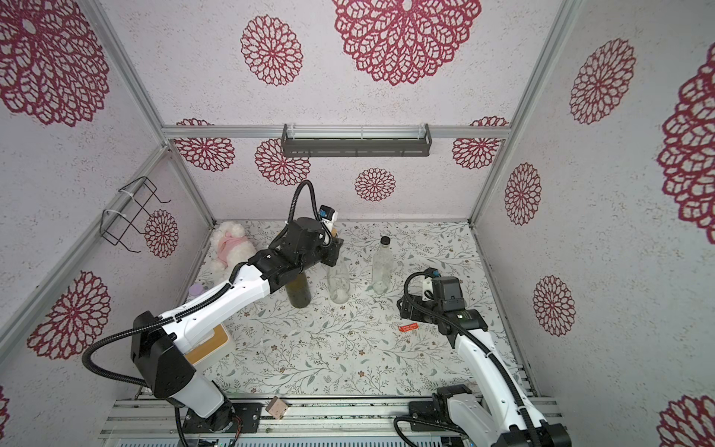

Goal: Remove the label from the bottle
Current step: Adjust the bottle at the center of the board.

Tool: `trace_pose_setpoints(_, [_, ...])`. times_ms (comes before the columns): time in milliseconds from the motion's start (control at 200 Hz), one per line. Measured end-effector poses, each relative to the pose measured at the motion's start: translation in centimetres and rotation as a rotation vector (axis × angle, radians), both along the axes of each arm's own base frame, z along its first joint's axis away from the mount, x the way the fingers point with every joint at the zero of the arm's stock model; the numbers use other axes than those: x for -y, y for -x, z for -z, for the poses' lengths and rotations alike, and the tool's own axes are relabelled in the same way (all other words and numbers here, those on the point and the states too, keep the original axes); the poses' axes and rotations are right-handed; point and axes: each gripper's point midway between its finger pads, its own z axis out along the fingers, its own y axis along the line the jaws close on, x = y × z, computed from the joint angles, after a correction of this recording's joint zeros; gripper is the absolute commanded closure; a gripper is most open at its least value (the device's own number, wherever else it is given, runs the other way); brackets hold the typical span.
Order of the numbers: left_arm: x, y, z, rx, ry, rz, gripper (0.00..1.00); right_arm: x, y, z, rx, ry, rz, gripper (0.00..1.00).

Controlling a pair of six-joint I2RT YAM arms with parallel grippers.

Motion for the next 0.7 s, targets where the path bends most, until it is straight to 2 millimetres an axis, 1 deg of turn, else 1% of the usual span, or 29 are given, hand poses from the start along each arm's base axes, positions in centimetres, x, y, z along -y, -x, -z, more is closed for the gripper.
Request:
trace_pose_setpoints(155, [0.2,0.2,0.0,0.002,-0.002,0.003,0.83,0.0,0.2,0.0,0.004,-0.003,-0.001,0.19])
trace_pose_setpoints(440, [0.8,0.7,0.1,0.004,-0.017,0.047,0.91,0.0,0.3,-0.4,0.021,-0.006,-0.002,0.19])
trace_pose_setpoints(565, [1.3,1.7,0.0,-0.006,-0.022,0.112,0.93,0.0,0.4,-0.5,0.025,-0.005,-0.003,0.19])
trace_pose_setpoints(701, [1.8,3.2,-0.1,-0.022,-0.034,0.201,0.94,0.0,0.4,-0.6,0.03,-0.003,-0.007,0.18])
